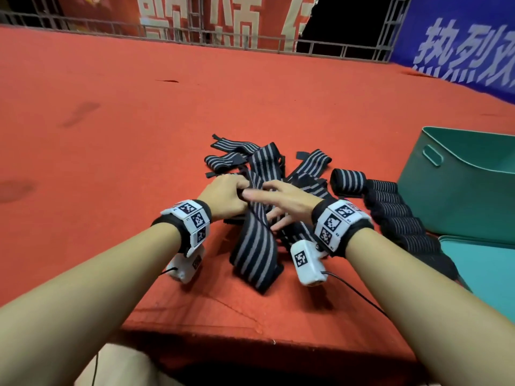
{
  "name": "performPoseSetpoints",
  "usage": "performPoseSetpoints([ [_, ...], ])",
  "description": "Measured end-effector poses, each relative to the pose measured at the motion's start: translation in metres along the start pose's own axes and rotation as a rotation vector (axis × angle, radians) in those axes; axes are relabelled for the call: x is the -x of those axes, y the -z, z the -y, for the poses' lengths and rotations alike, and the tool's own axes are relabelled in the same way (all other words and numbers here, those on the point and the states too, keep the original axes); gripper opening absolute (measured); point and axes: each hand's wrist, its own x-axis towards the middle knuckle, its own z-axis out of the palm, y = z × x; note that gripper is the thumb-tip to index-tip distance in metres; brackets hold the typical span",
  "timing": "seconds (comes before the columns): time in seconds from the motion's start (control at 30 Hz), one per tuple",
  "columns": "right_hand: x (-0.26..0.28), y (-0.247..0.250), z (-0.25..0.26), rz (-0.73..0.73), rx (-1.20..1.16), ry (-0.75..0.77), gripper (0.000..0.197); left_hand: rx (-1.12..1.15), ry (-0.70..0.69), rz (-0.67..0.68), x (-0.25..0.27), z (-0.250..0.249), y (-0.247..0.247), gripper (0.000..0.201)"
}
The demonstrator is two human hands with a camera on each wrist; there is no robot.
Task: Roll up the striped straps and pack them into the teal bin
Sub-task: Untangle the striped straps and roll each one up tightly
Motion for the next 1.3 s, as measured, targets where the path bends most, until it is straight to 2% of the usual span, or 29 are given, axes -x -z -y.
performPoseSetpoints([
  [0.07, -0.004, -0.009, 0.003, -0.025, 0.033, 0.005, 0.083, -0.122, -0.071, 0.023, 0.002, -0.009, 0.002, 0.026],
  [0.1, -0.005, -0.011, 0.006, -0.026, -0.009, -0.007, 0.068, -0.136, -0.065, 0.027, 0.004, -0.009, 0.003, 0.028],
  [0.17, -0.008, -0.006, 0.008, -0.093, 0.025, 0.016, 0.017, -0.115, -0.019, 0.019, 0.006, -0.001, 0.003, 0.027],
  [0.2, -0.009, -0.002, 0.007, -0.162, 0.121, 0.034, 0.01, -0.079, 0.009, 0.022, 0.007, 0.005, 0.003, 0.025],
  [0.23, -0.009, 0.001, 0.006, -0.212, 0.208, 0.043, 0.025, -0.047, 0.038, 0.027, 0.009, 0.008, 0.003, 0.029],
  [0.3, -0.01, 0.006, 0.002, -0.299, 0.272, 0.09, 0.038, -0.022, 0.081, 0.034, 0.01, 0.011, 0.006, 0.033],
  [0.4, -0.01, 0.016, -0.005, -0.41, 0.291, 0.056, 0.028, 0.019, 0.186, 0.028, 0.009, 0.021, 0.013, 0.014],
  [0.47, -0.006, 0.023, -0.007, -0.522, 0.22, -0.02, 0.025, -0.009, 0.279, -0.006, 0.011, 0.032, 0.02, 0.011],
  [0.5, -0.004, 0.031, -0.009, -0.614, 0.213, -0.008, 0.028, -0.029, 0.336, -0.053, 0.013, 0.038, 0.024, 0.011],
  [0.57, 0.004, 0.044, -0.01, -0.785, 0.033, 0.066, 0.025, -0.026, 0.463, -0.187, 0.018, 0.053, 0.032, 0.01],
  [0.63, 0.011, 0.051, -0.012, -0.768, -0.128, 0.106, 0.024, 0.087, 0.541, -0.316, 0.022, 0.062, 0.038, 0.012],
  [0.7, 0.013, 0.049, -0.015, -0.643, -0.225, 0.133, 0.035, 0.319, 0.533, -0.416, 0.022, 0.062, 0.039, 0.014],
  [0.77, 0.012, 0.042, -0.016, -0.52, -0.091, 0.115, 0.04, 0.542, 0.454, -0.478, 0.017, 0.044, 0.037, 0.01],
  [0.83, 0.01, 0.035, -0.011, -0.449, -0.008, 0.106, 0.03, 0.722, 0.395, -0.514, 0.008, 0.023, 0.036, 0.011],
  [0.93, 0.009, 0.021, -0.003, -0.36, -0.076, 0.178, 0.032, 0.834, 0.375, -0.388, -0.003, -0.003, 0.027, 0.017],
  [1.0, 0.01, 0.012, -0.001, -0.336, -0.187, 0.212, 0.031, 0.757, 0.399, -0.222, -0.005, -0.01, 0.015, 0.003],
  [1.03, 0.011, 0.009, -0.001, -0.349, -0.251, 0.223, 0.028, 0.707, 0.421, -0.167, -0.004, -0.011, 0.01, 0.008],
  [1.07, 0.011, 0.008, -0.001, -0.387, -0.314, 0.236, 0.022, 0.676, 0.455, -0.142, -0.004, -0.009, 0.004, 0.013],
  [1.13, 0.011, 0.012, -0.004, -0.503, -0.474, 0.292, 0.009, 0.611, 0.528, -0.129, -0.001, 0.0, -0.002, 0.007],
  [1.17, 0.01, 0.017, -0.005, -0.554, -0.583, 0.321, 0.012, 0.544, 0.568, -0.09, 0.002, 0.003, -0.003, 0.005],
  [1.23, 0.009, 0.027, -0.006, -0.637, -0.75, 0.349, 0.016, 0.366, 0.654, 0.076, 0.007, 0.011, -0.001, 0.01],
  [1.3, 0.006, 0.034, -0.009, -0.689, -0.733, 0.352, 0.014, 0.328, 0.691, 0.167, 0.01, 0.017, 0.002, 0.01],
])
